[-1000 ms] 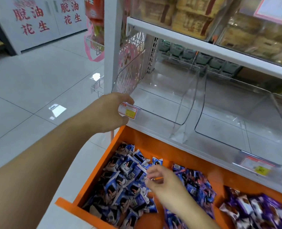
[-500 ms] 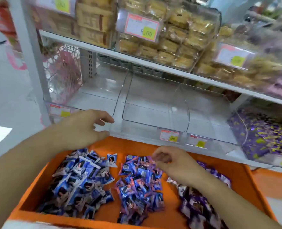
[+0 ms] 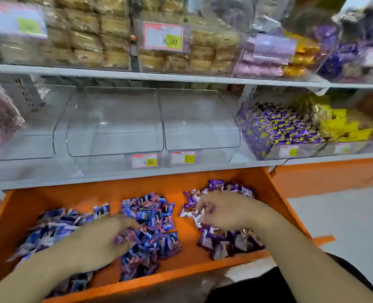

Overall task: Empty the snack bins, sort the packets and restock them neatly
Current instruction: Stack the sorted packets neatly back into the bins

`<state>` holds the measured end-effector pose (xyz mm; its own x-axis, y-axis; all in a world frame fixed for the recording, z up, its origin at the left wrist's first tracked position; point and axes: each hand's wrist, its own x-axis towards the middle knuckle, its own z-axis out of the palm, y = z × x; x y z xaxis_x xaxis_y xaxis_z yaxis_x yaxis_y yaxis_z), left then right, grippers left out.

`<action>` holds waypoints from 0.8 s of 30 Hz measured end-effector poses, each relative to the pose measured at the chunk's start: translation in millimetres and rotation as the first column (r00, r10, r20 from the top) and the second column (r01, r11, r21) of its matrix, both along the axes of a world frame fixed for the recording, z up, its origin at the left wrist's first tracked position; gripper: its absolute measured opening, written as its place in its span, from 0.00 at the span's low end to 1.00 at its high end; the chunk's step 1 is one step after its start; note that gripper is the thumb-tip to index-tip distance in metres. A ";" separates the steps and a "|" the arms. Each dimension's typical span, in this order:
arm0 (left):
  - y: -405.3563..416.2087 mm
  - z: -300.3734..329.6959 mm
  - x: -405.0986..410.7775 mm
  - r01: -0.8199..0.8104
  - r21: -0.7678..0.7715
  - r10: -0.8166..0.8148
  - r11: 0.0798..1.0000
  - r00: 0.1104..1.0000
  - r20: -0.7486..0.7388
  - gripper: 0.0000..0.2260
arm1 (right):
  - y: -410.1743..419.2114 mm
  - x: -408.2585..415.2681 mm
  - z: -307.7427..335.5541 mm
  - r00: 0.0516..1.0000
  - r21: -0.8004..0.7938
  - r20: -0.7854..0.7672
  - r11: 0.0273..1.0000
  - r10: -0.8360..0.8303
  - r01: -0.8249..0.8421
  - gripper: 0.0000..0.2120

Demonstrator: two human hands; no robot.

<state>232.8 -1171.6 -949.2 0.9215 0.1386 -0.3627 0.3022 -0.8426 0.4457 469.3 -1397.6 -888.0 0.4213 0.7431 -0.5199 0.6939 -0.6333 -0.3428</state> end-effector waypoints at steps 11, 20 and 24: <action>23.9 -111.4 30.5 -0.205 -0.014 0.197 0.979 0.955 -0.222 0.23 | 42.0 19.4 -82.2 0.993 -0.139 -0.081 0.986 0.084 -0.095 0.26; 78.1 -203.4 98.6 -0.375 0.000 0.374 0.927 0.927 -0.038 0.31 | 142.1 16.5 -226.0 0.975 -0.043 -0.181 0.991 -0.131 0.126 0.35; 87.3 -243.3 118.3 -0.343 0.100 0.348 0.934 0.936 -0.047 0.28 | 155.2 10.6 -276.4 0.906 -0.005 -0.233 0.932 -0.354 0.363 0.30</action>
<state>351.1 -1084.4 -1192.5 0.7867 0.4785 -0.3900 0.6066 -0.7163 0.3449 479.9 -1242.3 -1164.4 0.5373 0.5846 -0.6079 0.3233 -0.8085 -0.4918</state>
